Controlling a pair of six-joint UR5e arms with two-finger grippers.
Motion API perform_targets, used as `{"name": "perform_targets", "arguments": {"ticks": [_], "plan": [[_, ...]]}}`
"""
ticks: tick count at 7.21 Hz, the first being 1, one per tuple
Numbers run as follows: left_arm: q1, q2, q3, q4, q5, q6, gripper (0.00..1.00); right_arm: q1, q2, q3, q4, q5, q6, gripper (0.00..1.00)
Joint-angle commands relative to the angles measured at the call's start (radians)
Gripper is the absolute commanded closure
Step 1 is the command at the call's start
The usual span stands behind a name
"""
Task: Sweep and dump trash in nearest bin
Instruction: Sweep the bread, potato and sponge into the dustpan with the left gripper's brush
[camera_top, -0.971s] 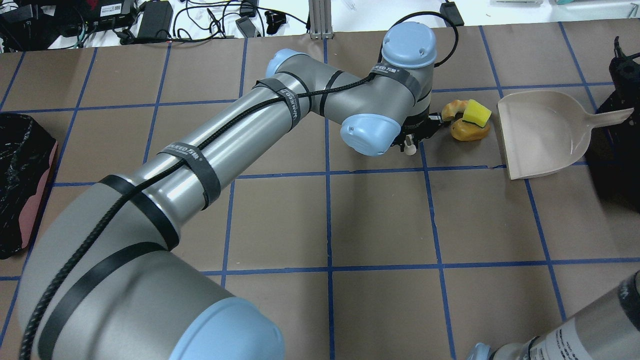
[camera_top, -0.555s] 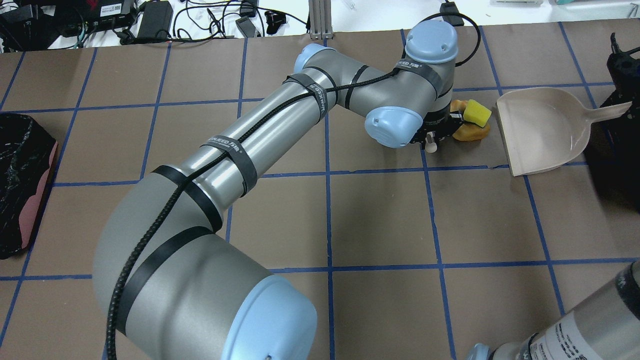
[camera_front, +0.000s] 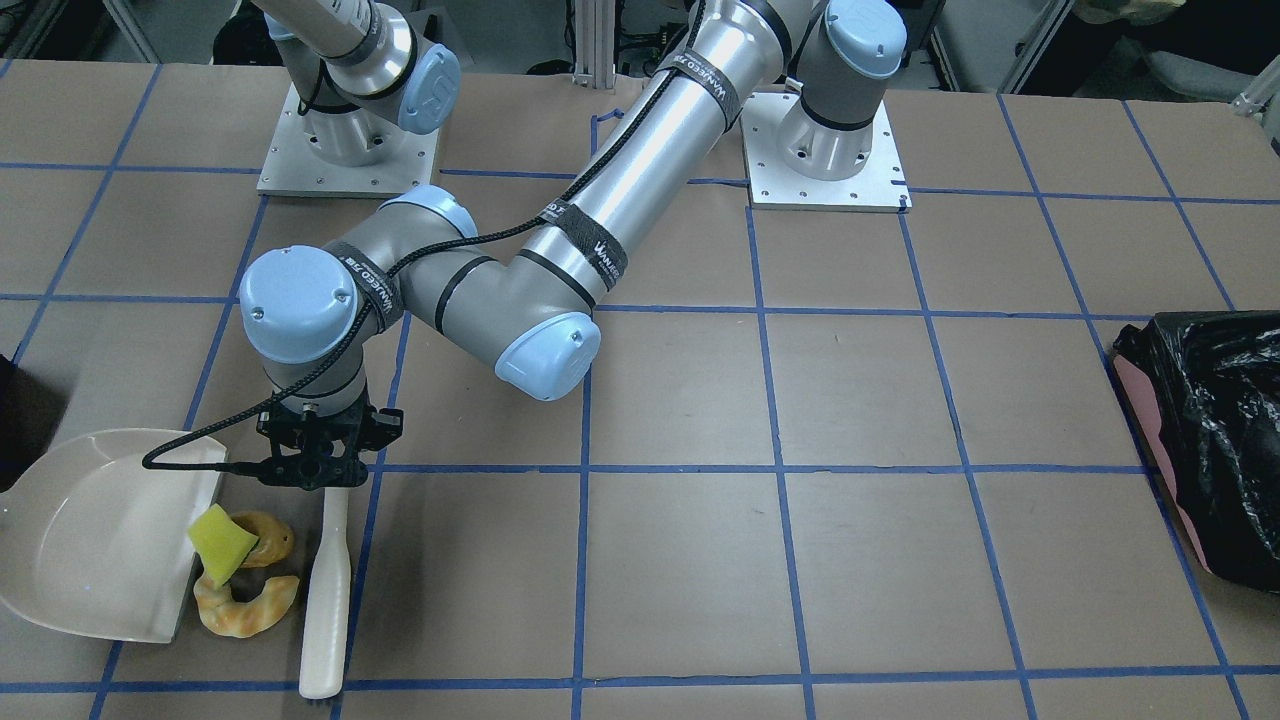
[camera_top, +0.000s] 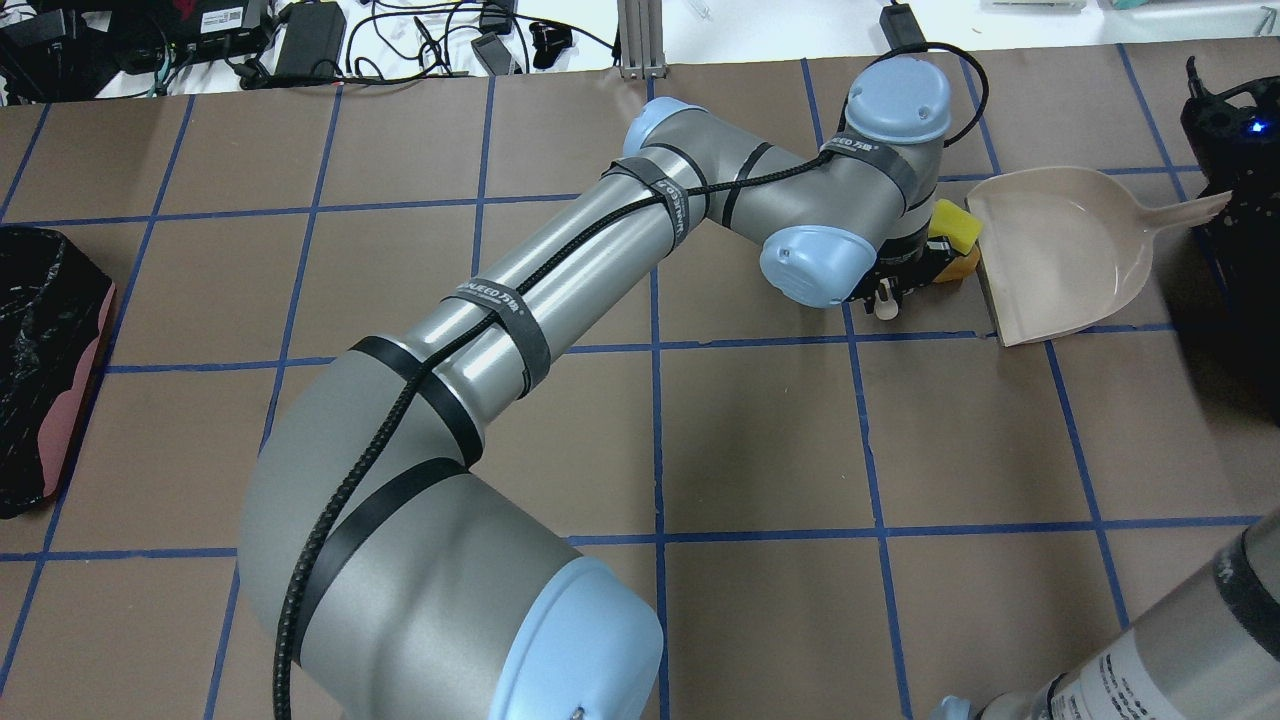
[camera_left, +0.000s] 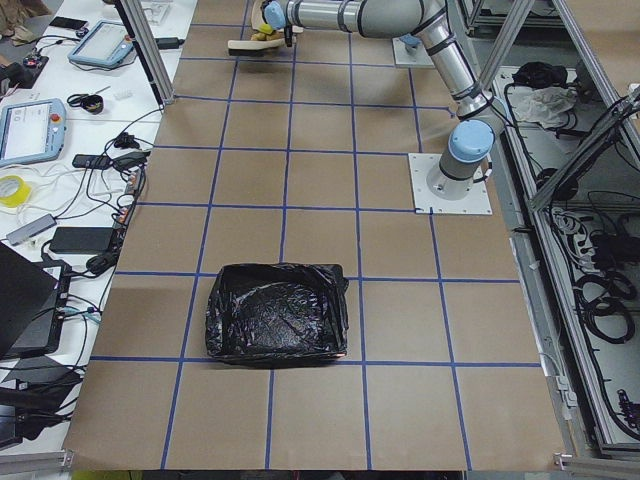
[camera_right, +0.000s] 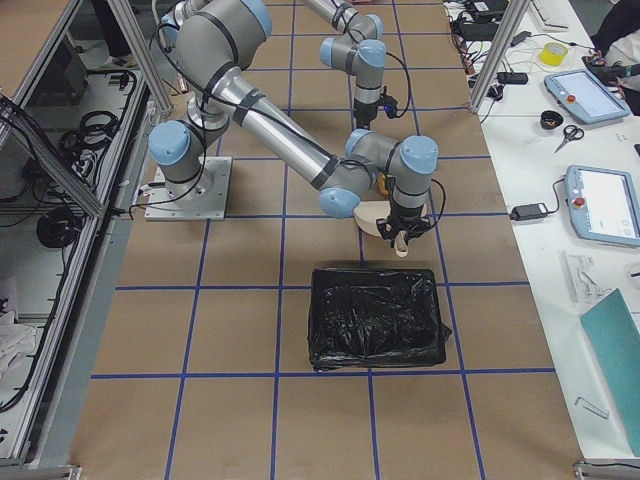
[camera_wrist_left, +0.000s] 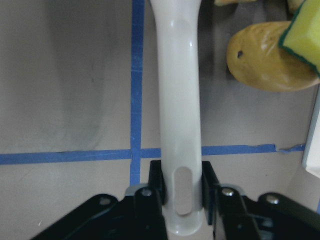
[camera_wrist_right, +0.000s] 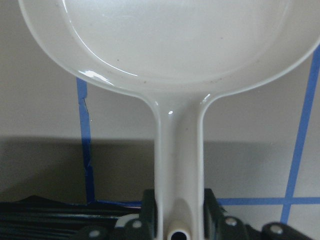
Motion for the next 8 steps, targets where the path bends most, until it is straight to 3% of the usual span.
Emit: {"name": "perform_targets", "arguments": {"ticks": [1,5,8], "plan": [[-0.018,0.000,0.003,-0.016,-0.010,-0.052,1.00,0.010,0.003,0.008,0.000,0.022,0.008,0.88],[-0.052,-0.025,0.049,-0.013,-0.045,-0.114,1.00,0.013,0.017,0.012,0.020,0.032,0.052,0.88],[-0.079,-0.086,0.174,-0.011,-0.079,-0.158,1.00,0.013,0.018,0.012,0.020,0.034,0.054,0.88]]}}
